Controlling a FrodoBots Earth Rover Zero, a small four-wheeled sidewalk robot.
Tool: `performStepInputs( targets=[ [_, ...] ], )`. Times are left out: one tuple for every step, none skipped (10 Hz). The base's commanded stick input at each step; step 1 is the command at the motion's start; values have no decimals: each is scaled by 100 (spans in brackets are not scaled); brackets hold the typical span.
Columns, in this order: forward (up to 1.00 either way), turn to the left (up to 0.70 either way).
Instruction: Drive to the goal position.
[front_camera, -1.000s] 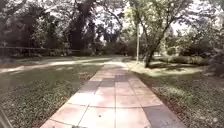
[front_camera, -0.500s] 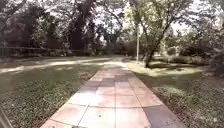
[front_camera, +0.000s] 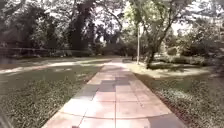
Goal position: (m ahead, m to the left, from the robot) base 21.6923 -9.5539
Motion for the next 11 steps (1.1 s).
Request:
performStepInputs(
  targets=[
    [100,0],
    [100,0],
    [100,0],
    [100,0],
    [100,0],
    [100,-29],
    [100,-40],
    [100,-40],
    [100,-16],
    [100,0],
    [100,0]
  ],
)
